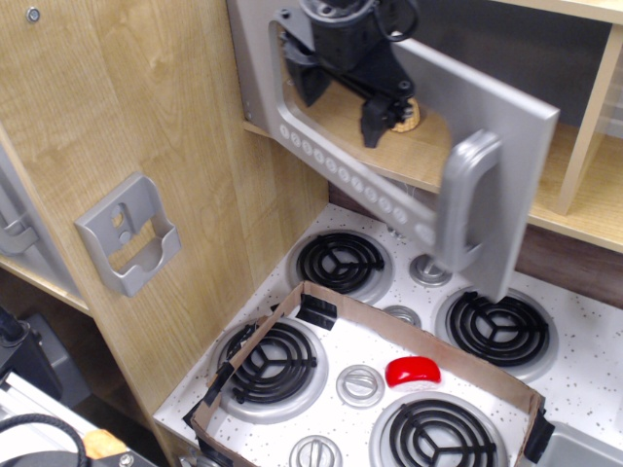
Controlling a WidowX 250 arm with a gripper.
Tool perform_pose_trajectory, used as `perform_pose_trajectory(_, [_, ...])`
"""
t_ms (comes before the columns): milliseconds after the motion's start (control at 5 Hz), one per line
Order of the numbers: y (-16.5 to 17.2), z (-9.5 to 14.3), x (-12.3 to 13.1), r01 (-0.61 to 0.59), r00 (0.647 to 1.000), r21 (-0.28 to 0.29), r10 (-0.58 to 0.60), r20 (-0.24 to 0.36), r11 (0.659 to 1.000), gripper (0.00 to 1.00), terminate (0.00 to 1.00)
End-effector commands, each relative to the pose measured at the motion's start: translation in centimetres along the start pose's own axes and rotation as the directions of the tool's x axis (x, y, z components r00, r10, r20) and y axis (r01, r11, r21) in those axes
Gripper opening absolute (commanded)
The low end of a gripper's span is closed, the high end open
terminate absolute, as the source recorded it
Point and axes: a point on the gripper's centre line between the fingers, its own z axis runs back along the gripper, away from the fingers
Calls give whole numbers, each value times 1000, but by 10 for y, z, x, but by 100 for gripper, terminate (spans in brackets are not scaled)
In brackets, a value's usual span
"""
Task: Close microwave
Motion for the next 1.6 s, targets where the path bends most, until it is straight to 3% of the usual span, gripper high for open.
perform_pose_trajectory(0, [0,25,54,15,982,59,-25,187,998,100,0])
perform_pose_trajectory(600, [3,25,77,-69,918,87,29,396,994,100,0])
perform_pose_trajectory(800, [3,26,78,-90,905,97,41,424,991,100,0])
perform_pose_trajectory(1000, [2,28,75,-89,897,117,28,441,989,100,0])
perform_pose_trajectory(1200, [-5,35,72,-81,939,117,37,342,990,100,0])
perform_pose_trajectory(1400, [-5,35,72,-81,939,117,37,342,990,100,0])
